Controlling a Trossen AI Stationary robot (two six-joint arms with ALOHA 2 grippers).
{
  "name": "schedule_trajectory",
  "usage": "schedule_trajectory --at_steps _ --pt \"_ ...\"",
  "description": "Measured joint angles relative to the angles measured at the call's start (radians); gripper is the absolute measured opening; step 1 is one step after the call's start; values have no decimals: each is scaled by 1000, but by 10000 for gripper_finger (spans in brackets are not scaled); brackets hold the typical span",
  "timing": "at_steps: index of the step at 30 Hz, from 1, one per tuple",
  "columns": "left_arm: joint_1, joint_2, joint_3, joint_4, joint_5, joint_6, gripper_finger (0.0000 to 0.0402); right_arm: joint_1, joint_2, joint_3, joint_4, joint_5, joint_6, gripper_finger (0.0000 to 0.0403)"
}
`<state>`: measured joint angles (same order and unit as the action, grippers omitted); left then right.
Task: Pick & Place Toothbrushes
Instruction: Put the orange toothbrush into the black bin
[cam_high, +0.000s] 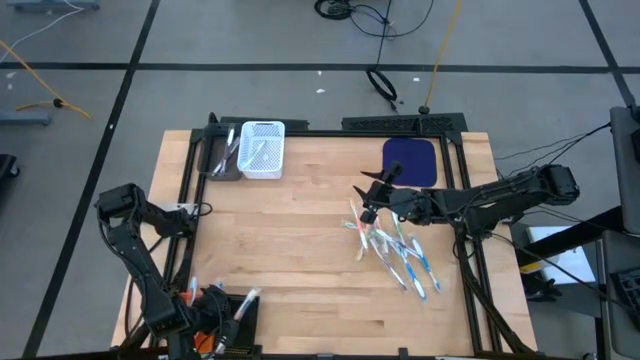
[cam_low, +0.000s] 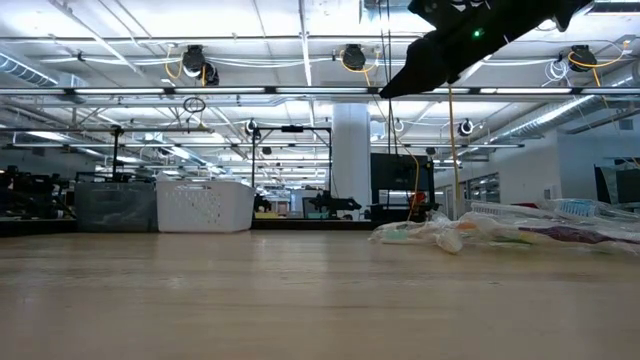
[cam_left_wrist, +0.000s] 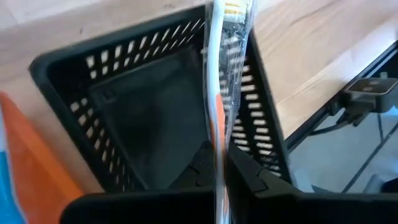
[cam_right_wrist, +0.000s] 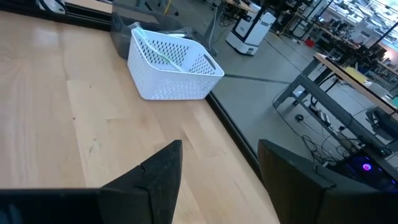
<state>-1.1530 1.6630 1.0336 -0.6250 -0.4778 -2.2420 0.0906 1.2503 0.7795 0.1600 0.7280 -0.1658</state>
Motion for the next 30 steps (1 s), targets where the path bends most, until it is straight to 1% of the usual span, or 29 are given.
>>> schedule_trajectory --at_steps 8,14,24,27,30 --pt "9 0 0 -5 6 11 8 0 0 0 0 0 1 201" --pt "23 0 0 -11 7 65 11 0 0 0 0 0 10 201" --pt "25 0 0 -8 9 77 14 0 0 0 0 0 23 201" --pt "25 0 0 -8 42 73 15 0 0 0 0 0 23 201" --pt "25 0 0 -9 75 68 26 0 0 0 0 0 23 201"
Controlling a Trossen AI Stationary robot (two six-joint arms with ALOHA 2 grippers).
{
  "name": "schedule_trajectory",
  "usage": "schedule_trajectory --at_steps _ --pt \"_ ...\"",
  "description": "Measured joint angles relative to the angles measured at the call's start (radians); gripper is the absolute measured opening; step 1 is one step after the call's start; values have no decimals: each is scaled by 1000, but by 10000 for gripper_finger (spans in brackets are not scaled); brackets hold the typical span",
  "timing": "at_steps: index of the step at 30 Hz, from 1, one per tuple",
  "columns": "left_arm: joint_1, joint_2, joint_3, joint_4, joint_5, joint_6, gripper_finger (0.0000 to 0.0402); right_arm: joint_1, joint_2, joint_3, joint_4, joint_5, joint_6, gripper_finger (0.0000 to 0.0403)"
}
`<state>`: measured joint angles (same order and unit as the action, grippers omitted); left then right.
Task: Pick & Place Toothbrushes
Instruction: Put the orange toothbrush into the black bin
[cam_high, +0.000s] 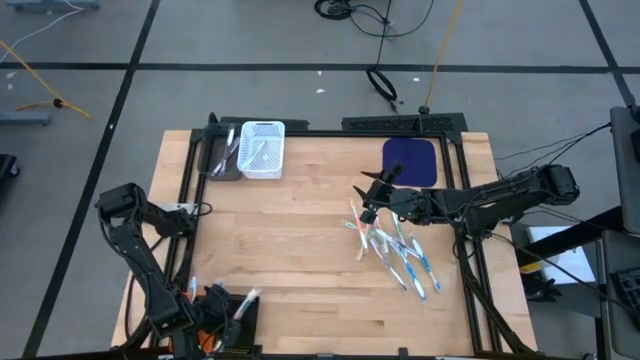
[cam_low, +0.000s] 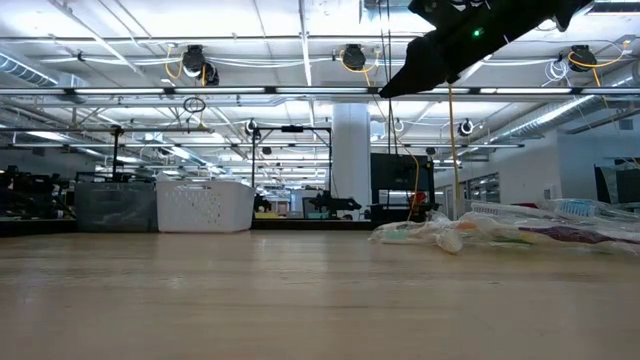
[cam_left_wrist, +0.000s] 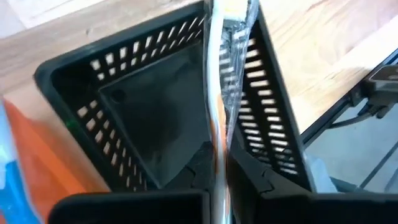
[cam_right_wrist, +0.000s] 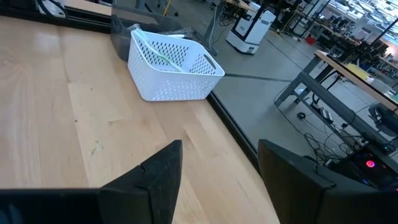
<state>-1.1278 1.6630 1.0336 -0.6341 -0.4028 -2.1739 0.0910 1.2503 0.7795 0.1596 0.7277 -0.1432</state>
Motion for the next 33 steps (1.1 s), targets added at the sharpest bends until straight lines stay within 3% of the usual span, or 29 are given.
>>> schedule_trajectory --at_steps 13,23,29,33 --pt "16 0 0 -57 -35 54 132 0 0 0 0 0 0 201" --pt "44 -37 0 -53 45 85 142 0 0 0 -1 0 1 201" --pt "50 -116 0 -58 -94 154 141 -4 0 -22 -4 0 0 201" --pt "76 -172 0 -58 -269 272 143 -27 0 -56 -9 2 -16 200"
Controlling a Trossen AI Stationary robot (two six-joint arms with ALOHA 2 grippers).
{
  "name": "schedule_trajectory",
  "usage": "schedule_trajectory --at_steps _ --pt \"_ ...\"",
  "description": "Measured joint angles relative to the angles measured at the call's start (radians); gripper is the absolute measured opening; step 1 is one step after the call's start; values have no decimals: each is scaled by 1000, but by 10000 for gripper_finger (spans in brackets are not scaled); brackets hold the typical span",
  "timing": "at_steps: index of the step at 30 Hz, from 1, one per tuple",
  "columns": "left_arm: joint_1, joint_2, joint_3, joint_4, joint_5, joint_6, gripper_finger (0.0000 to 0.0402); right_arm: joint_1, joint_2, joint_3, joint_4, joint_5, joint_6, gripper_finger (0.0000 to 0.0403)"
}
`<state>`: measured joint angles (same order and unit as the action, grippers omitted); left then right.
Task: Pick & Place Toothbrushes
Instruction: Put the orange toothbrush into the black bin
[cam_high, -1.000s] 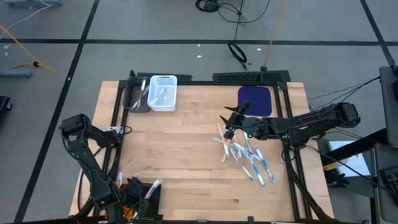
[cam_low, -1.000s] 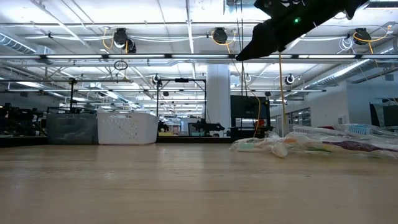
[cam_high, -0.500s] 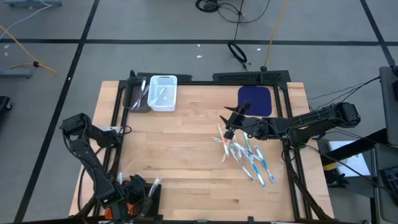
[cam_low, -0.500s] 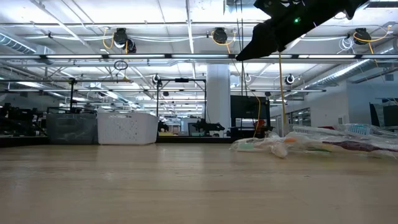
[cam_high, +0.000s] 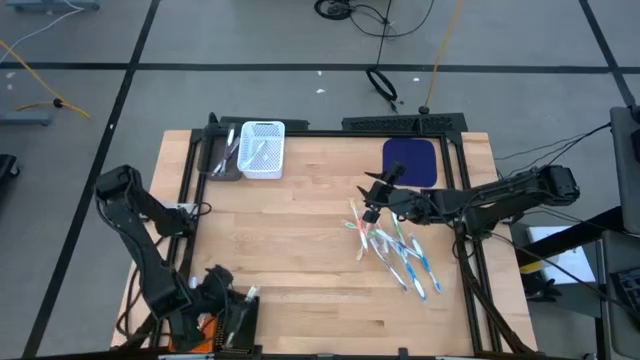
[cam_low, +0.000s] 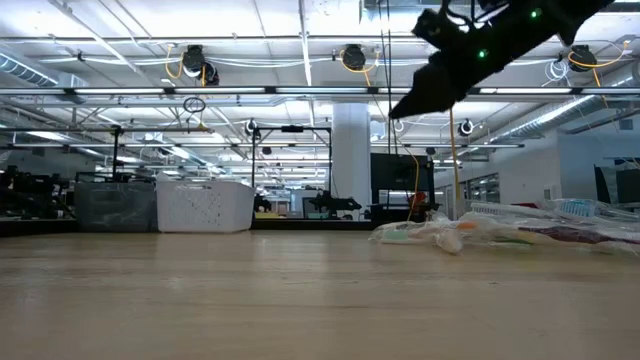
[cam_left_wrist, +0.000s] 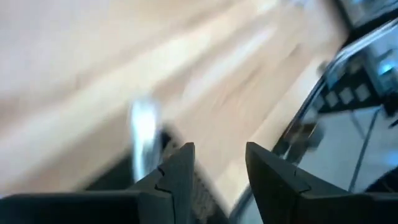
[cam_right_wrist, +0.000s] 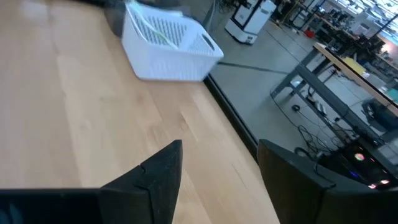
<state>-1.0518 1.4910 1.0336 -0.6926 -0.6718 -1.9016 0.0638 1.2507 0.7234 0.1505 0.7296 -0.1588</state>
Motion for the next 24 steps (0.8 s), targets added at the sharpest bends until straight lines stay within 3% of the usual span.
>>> schedule_trajectory --at_steps 5,9,14,21,24 --pt "63 -35 0 0 -193 217 143 -50 0 -38 -1 1 21 194" --pt "139 -36 0 0 -273 373 143 -87 0 -72 -7 1 68 192" --pt "250 -36 0 6 -276 464 143 -134 0 -89 -62 -22 185 190" --pt "374 -36 0 58 -222 604 143 -218 0 -89 -196 -335 418 187" --pt "409 -36 0 92 -202 664 143 -241 0 -89 -252 -369 492 187"
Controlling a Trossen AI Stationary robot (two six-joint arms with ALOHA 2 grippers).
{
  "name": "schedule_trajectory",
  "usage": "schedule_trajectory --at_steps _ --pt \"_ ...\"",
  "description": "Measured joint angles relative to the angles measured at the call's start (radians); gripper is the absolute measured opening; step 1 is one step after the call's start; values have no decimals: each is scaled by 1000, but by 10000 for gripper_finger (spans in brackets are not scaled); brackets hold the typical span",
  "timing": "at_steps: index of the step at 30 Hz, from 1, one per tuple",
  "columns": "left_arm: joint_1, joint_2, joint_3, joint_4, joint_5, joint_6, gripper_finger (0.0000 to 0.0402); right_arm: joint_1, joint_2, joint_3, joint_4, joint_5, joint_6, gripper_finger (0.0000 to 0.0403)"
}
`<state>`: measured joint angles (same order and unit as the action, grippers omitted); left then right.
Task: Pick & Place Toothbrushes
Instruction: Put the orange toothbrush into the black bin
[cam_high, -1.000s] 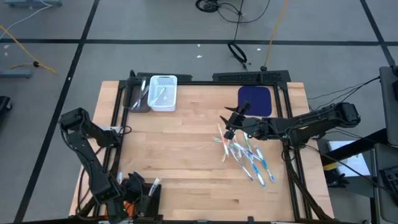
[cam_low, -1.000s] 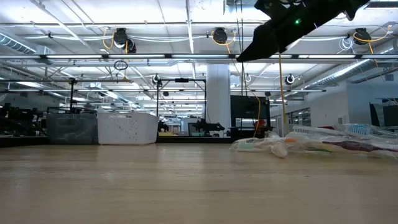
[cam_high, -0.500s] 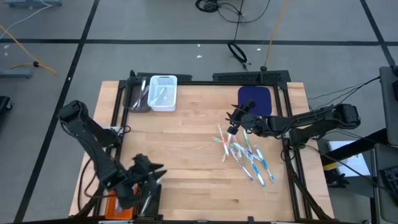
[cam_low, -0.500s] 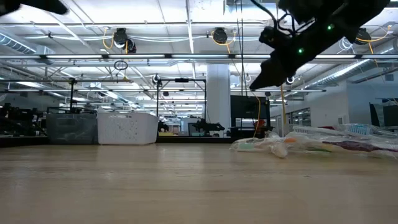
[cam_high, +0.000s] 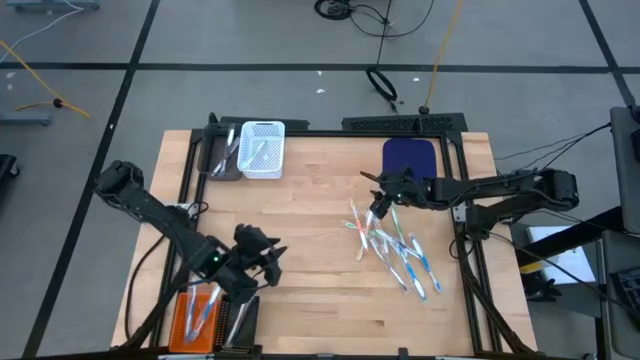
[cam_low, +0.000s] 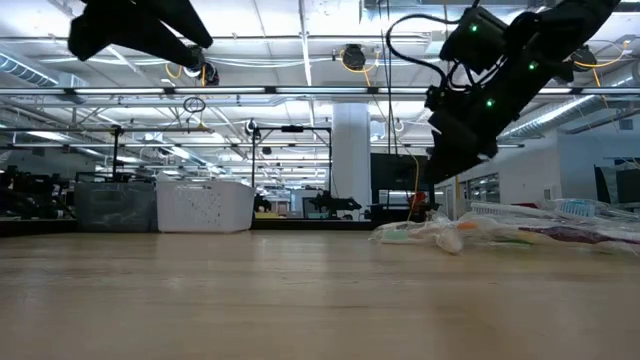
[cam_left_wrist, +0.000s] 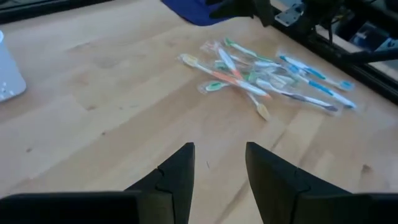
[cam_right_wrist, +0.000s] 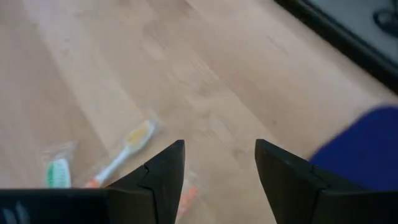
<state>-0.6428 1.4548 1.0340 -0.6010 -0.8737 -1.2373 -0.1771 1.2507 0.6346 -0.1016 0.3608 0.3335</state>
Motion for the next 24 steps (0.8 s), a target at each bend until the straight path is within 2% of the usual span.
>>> schedule_trajectory --at_steps 4,9,18,24 --pt "37 0 0 28 20 87 143 -13 0 -5 -57 -82 90 187" --pt "71 0 0 28 35 111 143 -13 0 -79 51 -203 116 187" --pt "99 0 0 28 37 113 143 -32 0 -132 98 -233 179 187" --pt "100 0 0 29 37 131 143 -29 1 -181 222 -285 192 187"
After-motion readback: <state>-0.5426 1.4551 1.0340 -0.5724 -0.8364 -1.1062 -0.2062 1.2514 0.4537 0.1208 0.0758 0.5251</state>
